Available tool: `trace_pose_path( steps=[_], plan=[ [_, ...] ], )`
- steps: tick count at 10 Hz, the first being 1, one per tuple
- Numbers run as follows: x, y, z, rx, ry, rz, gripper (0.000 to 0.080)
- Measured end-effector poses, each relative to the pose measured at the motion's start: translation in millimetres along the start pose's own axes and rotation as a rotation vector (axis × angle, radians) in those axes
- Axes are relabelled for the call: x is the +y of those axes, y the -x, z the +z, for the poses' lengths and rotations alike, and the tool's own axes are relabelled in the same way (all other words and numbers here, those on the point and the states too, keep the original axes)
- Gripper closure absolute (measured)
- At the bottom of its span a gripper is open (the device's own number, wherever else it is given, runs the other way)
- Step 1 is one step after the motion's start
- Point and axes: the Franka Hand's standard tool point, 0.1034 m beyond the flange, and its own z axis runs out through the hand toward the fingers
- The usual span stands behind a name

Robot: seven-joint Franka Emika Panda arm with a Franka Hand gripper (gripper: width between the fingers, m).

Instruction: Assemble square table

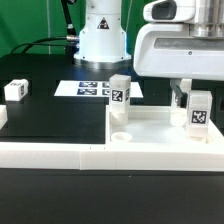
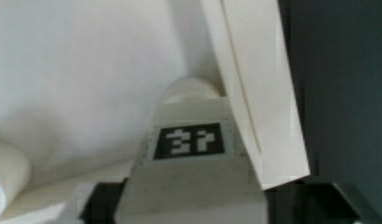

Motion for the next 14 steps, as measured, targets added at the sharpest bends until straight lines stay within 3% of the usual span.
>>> trace_pose_path(
  steps=[1, 3, 6, 7, 9, 11, 12, 13, 14],
  plan=[
    [1.2, -0.1, 0.3, -0.001, 0.002, 0.081, 0.0507],
    [1.7, -0.1, 0.5, -0.002, 0.003, 0.220, 0.0507],
    [2.7, 0.6, 0.0, -0.005, 0.008, 0.773, 0.0507],
    [0.8, 3.5, 1.7, -0.025, 0.000, 0.967, 0.0507],
    [-1.1, 3.1, 2.5, -0.055, -0.047, 1.212, 0.0506],
    [-1.4, 3.2, 2.5, -0.054, -0.048, 1.194, 0.0506],
    [-0.5, 2.7, 3.9, -0.046, -0.050, 1.105, 0.0446],
    [2.0, 1.9, 6.2, -0.026, -0.056, 0.908, 0.0242],
    [3.9, 2.5, 7.6, -0.012, -0.049, 0.690, 0.0242]
  ],
)
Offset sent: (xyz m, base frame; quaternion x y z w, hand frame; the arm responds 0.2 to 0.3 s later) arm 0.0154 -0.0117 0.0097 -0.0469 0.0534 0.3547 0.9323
